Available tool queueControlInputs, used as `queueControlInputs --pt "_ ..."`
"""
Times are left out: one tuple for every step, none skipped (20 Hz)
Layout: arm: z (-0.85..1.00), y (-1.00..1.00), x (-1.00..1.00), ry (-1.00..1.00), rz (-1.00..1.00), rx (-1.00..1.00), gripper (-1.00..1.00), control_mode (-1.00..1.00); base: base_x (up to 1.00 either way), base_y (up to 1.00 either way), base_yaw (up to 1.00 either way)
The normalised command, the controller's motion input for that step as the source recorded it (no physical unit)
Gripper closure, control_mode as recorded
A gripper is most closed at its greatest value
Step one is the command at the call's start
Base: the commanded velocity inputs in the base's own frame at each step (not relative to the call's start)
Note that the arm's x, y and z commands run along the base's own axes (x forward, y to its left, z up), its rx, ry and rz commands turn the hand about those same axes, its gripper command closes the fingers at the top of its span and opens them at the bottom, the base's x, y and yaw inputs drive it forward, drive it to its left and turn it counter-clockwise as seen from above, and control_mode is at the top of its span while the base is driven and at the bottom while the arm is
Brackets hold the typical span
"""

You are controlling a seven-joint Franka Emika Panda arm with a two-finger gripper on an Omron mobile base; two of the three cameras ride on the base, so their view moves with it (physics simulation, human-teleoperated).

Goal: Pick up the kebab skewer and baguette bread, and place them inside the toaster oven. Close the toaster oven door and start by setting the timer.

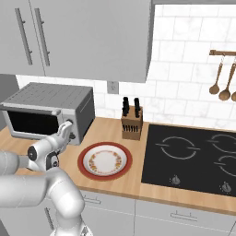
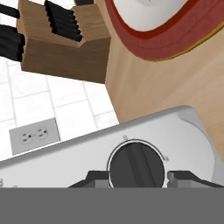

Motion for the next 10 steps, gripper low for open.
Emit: queueControlInputs --pt "-0.70 0.03 0.00 0.00 -0.15 0.28 1.00 -1.00 0.00 0.00 0.00" --pt "-0.71 0.00 0.00 0.00 -0.17 0.30 1.00 -1.00 0.00 0.00 0.00" --pt "-0.73 0.00 0.00 0.00 -0.17 0.31 1.00 -1.00 0.00 0.00 0.00" --pt "-0.71 0.00 0.00 0.00 -0.18 0.31 1.00 -1.00 0.00 0.00 0.00" --pt "-0.74 0.00 0.00 0.00 -0.19 0.31 1.00 -1.00 0.00 0.00 0.00" --pt "-0.72 0.00 0.00 0.00 -0.19 0.32 1.00 -1.00 0.00 0.00 0.00" --pt "-0.73 0.00 0.00 0.00 -0.20 0.33 1.00 -1.00 0.00 0.00 0.00" --pt "-0.73 0.00 0.00 0.00 -0.20 0.34 1.00 -1.00 0.00 0.00 0.00" --pt "-0.75 0.00 0.00 0.00 -0.21 0.37 1.00 -1.00 0.00 0.00 0.00" --pt "-0.75 0.00 0.00 -0.01 -0.21 0.40 1.00 -1.00 0.00 0.00 0.00"
